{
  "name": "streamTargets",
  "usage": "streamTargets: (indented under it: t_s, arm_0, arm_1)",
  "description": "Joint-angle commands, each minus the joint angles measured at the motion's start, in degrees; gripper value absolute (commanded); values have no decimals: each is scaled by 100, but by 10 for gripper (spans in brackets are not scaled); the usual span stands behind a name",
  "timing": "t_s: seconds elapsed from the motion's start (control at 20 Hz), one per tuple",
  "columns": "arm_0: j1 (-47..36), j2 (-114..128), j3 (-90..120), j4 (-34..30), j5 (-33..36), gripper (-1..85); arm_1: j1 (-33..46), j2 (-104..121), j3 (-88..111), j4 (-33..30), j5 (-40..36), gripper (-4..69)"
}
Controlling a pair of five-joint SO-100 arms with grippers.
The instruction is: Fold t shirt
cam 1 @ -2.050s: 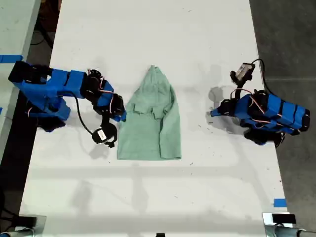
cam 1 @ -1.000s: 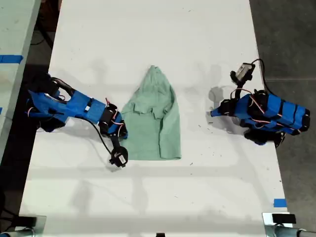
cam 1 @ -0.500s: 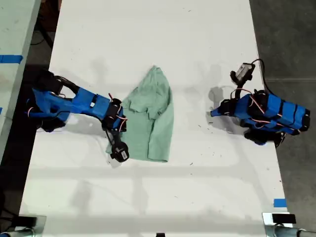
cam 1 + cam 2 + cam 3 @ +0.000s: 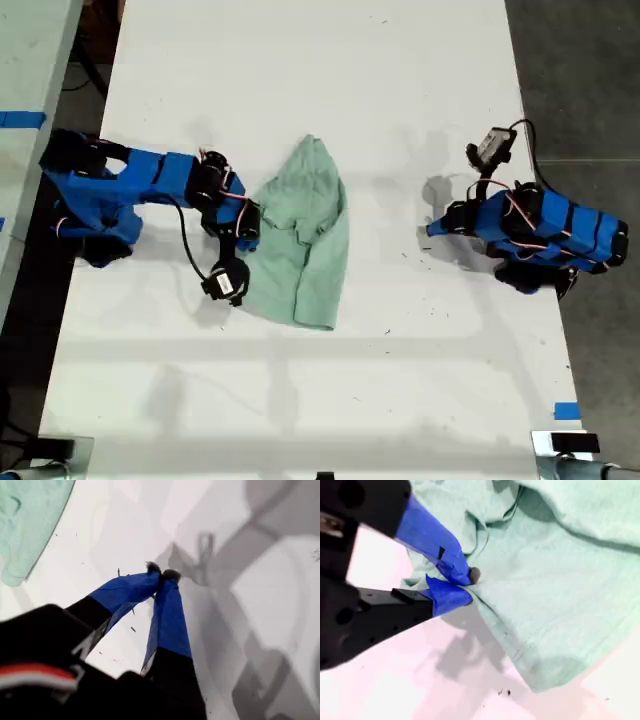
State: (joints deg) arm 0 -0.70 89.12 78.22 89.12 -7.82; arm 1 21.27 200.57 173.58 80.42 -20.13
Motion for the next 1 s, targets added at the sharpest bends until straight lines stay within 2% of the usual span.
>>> streamTargets:
  t_s: [0.0, 0.05, 0.15, 0.2, 0.25, 0.35, 0.45, 0.5, 0.6, 0.7, 0.75, 0.8, 0.95]
  arm_0:
    - [-211, -1380, -2373, -70, 958, -3]
    - [-246, -1591, -2426, -694, 1318, -3]
    - [-264, -2021, -2408, -1424, 1582, 4]
    - [-220, -2232, -2408, -1635, 1688, 83]
    - [-193, -2382, -2382, -1723, 1679, 278]
    - [-167, -2417, -2347, -1696, 1652, 369]
    - [-176, -2021, -2303, -1600, 1705, 345]
    - [-220, -1670, -2224, -1485, 1705, 283]
    - [-519, -756, -2021, -967, 1714, 14]
    - [-1020, 747, -1063, -923, 1942, -2]
    - [-1371, 1652, -404, -1116, 2118, -2]
    - [-1758, 2681, 519, -1608, 2461, -2]
    - [-3313, 5581, 4008, -3480, 3929, -2]
  arm_1:
    - [18, 62, 105, 9, 26, 13]
    - [18, 62, 105, 9, 26, 13]
    - [9, 62, 105, 9, 18, 13]
    - [9, 62, 105, 9, 9, 13]
    - [9, 62, 105, 0, 0, 13]
    - [9, 62, 105, -9, -18, 13]
    - [9, 62, 97, -9, -18, 13]
    - [9, 62, 97, -9, -18, 13]
    - [9, 62, 97, -9, -18, 13]
    - [18, 62, 97, -9, -18, 13]
    - [18, 62, 97, -9, -18, 13]
    - [18, 62, 97, -9, -18, 13]
    - [26, 62, 97, -9, -26, 13]
